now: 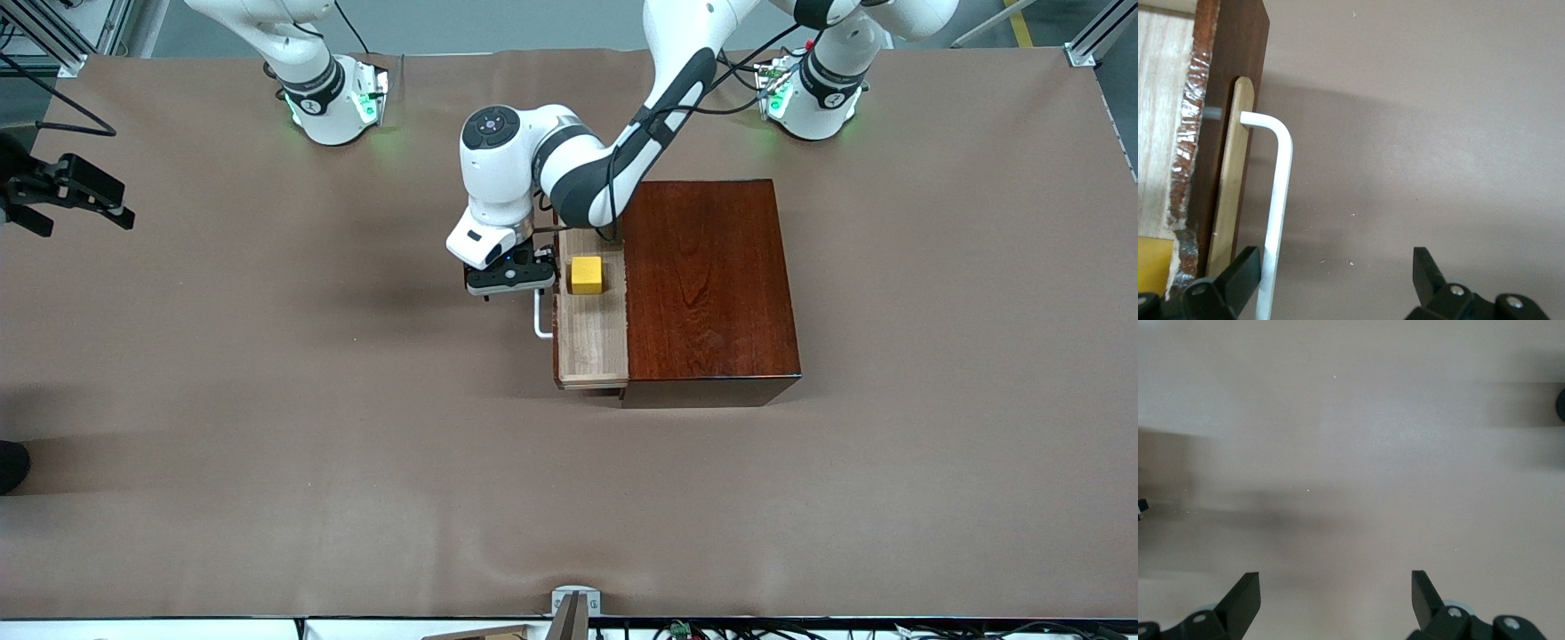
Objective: Open drawer, take yellow block, close drawer
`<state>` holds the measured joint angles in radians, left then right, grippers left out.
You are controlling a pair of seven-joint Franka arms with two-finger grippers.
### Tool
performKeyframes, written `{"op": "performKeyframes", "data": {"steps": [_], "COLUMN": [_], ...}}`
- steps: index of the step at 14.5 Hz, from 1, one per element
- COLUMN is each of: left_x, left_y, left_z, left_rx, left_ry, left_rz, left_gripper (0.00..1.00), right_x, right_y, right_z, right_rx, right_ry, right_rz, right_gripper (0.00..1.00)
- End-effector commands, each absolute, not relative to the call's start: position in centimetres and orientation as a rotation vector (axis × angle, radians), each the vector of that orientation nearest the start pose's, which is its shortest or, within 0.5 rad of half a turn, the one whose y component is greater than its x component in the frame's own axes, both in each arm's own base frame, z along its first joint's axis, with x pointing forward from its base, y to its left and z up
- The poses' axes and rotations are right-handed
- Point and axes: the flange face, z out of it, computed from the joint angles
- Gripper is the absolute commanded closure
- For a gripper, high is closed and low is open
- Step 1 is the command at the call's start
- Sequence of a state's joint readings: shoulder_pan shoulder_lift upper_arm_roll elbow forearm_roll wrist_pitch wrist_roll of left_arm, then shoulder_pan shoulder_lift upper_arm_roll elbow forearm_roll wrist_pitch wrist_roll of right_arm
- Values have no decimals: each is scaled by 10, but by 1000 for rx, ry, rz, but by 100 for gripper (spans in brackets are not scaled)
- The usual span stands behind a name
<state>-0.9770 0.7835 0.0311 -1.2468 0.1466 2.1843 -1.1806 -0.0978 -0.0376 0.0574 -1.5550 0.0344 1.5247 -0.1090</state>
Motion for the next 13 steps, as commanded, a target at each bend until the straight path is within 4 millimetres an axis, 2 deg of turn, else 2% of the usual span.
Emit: {"op": "performKeyframes", "data": {"steps": [1,4,6,7,8,9,10,12,13], "left_x": [449,456,468,472,475,480,492,504,515], "left_y": [-628,-615,-591,-575,-564,-548,-521,-477,-449], "left_z": [328,367,421,450,469,485,510,544,561], "left_rx": [-3194,-3180,-3153,-3137,-3125,-3107,-3085,-3049,-3033], "left_ry": [-276,-314,-364,-389,-381,-377,-401,-378,-380], "left_rz": [-374,-401,-435,-456,-454,-444,-432,-385,-360], "left_gripper": [0,0,0,0,0,0,0,0,0], "right_x": [552,552,554,554,554,554,551,548,547], "right_y": [-33,-43,-44,-43,-36,-26,-12,16,27], "right_z": [630,628,625,624,623,622,619,617,616], "right_rx": [-3102,-3095,-3095,-3093,-3087,-3081,-3080,-3073,-3057], "right_ry": [-71,-40,-14,63,160,245,294,356,429], "right_rz": [45,50,60,66,76,92,144,189,199], "right_gripper": [0,0,0,0,0,0,0,0,0]}}
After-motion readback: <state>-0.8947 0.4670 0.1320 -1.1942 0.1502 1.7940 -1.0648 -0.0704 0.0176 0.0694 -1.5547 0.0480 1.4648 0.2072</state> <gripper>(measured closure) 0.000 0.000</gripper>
